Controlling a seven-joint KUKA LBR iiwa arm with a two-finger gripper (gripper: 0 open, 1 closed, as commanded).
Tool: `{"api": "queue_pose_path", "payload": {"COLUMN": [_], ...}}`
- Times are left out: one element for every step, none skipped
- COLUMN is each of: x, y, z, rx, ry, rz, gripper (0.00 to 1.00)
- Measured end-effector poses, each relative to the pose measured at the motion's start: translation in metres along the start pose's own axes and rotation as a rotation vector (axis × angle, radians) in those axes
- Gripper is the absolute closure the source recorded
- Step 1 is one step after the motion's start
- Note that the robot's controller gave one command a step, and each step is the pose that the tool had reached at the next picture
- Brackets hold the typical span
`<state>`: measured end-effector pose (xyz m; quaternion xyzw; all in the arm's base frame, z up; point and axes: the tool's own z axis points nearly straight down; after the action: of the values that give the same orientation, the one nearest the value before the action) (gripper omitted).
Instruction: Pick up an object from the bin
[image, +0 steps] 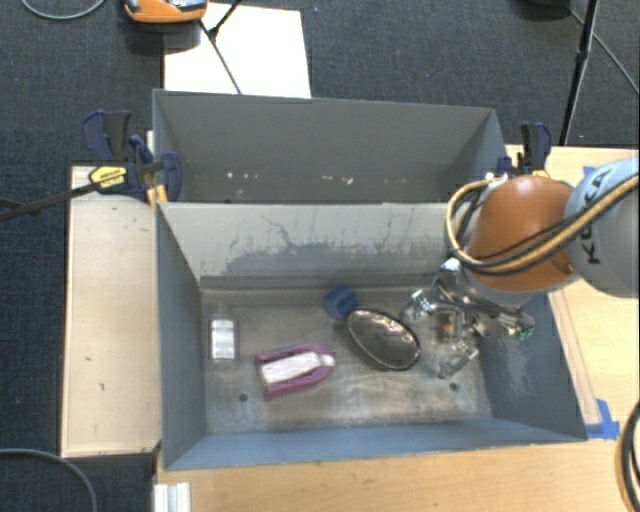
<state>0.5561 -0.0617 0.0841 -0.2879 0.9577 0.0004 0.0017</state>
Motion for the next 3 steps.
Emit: {"api": "queue_pose_path", "payload": {"x": [-0.0124, -0.0129, -0.0117], "y": [0.0274, 0.0266, 0.0268], "z": [0.0074, 0.0065, 0.0076], "rx": [0.000, 0.002, 0.001], "ry": [0.002, -0.001, 0.002], "rz": [0.149, 0.146, 0.145], "gripper": [0.00, 1.00, 0.00]}}
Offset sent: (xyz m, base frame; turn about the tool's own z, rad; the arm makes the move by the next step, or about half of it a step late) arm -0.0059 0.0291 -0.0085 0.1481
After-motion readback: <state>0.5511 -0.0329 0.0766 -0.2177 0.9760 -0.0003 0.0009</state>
